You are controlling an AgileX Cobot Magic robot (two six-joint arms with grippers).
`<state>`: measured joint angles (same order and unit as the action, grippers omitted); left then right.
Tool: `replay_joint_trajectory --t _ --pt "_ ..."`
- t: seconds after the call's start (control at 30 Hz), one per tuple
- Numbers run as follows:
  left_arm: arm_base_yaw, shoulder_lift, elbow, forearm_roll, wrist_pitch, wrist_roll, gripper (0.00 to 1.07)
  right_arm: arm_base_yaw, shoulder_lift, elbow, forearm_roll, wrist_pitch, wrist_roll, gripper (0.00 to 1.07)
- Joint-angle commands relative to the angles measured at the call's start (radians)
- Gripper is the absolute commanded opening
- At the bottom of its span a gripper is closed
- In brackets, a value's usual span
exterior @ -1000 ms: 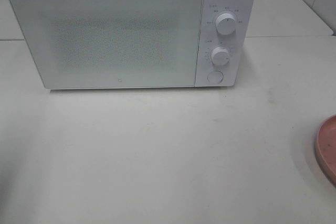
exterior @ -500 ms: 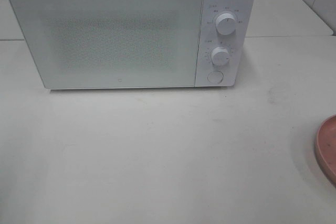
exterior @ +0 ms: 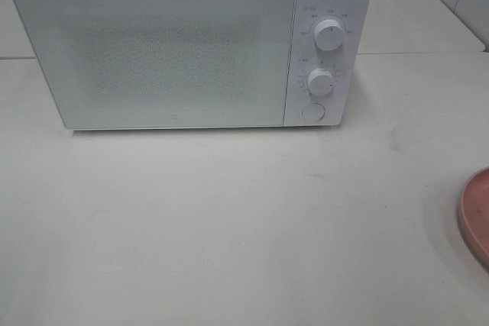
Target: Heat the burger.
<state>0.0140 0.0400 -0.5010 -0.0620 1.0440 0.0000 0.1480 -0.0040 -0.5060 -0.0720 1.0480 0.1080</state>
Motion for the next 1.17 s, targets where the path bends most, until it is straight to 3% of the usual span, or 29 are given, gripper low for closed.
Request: replay_joint_trajectory --t 0.03,1.17 --pt "0.002 -0.078 0.003 -0.005 -0.008 0.000 1.04 -0.007 -0.027 -0.001 0.003 -0.010 -0.009 0.76" --pt "0.002 -0.067 0.003 -0.005 -0.009 0.000 1.04 -0.007 -0.018 -0.001 0.003 -0.010 -0.009 0.76"
